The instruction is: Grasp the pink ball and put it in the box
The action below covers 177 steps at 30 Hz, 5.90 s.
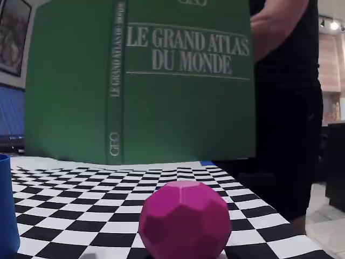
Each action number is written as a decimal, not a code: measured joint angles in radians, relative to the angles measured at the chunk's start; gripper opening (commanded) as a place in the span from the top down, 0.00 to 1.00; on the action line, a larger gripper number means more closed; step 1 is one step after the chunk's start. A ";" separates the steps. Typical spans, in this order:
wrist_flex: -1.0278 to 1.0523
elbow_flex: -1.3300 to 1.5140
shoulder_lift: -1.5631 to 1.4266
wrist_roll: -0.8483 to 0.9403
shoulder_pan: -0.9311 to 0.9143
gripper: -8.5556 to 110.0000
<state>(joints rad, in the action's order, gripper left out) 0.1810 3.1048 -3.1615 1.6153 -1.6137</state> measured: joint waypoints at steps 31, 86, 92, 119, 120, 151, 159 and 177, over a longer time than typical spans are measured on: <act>0.000 0.000 0.098 0.000 -0.040 0.72; -0.002 0.000 0.370 -0.037 -0.060 0.66; -0.008 0.000 0.400 -0.037 -0.060 0.66; -0.040 -0.005 0.558 -0.037 -0.069 0.66; -0.044 -0.005 0.565 -0.037 -0.069 0.66; -0.069 -0.008 0.683 -0.037 -0.074 0.66; -0.069 -0.008 0.701 -0.037 -0.074 0.66; -0.129 -0.008 0.756 -0.037 -0.064 0.66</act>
<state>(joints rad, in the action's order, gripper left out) 0.0522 3.0971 -2.4053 1.5785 -1.6782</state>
